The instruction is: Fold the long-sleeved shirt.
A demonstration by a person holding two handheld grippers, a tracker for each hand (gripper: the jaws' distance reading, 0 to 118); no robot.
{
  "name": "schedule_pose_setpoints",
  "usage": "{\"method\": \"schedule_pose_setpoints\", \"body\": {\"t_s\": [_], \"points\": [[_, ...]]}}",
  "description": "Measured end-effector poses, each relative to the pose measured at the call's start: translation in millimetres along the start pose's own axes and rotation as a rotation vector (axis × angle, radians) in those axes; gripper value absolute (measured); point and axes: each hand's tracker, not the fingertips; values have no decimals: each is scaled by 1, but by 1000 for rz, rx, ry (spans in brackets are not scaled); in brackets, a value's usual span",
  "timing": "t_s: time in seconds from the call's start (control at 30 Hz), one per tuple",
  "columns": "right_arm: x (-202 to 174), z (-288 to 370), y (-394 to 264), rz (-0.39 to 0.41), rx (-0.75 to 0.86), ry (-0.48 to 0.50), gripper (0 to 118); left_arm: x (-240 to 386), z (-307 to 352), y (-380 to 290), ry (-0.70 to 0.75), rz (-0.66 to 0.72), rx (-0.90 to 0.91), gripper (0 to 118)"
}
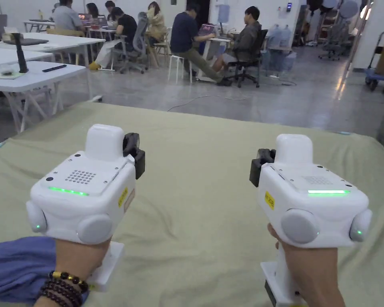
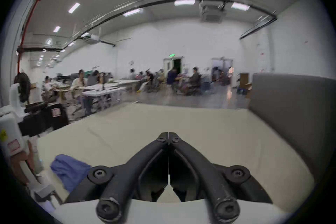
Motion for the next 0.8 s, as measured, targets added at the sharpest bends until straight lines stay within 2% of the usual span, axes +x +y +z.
{"method": "schedule_pose_setpoints", "body": {"t_s": [0.1, 0.13, 0.3, 0.4, 0.6, 0.67, 0.8], "points": [[42, 25, -9, 64, 40, -177, 0, 47, 9, -10, 27, 4, 41, 1], [55, 33, -14, 70, 49, -201, 0, 62, 12, -13, 44, -14, 55, 1], [86, 69, -43, 90, 116, -266, 0, 103, 26, -37, 19, -46, 38, 1], [94, 79, -56, 35, 121, -278, 0, 117, 36, -50, -33, -53, 35, 1], [97, 95, -78, 24, 108, -326, 0, 122, 46, -69, -64, -21, -16, 1], [98, 100, -87, 47, 73, -370, 0, 121, 51, -75, -47, -31, -32, 1], [98, 112, -107, 59, 54, -358, 0, 114, 69, -89, -44, -6, -46, 1]]}}
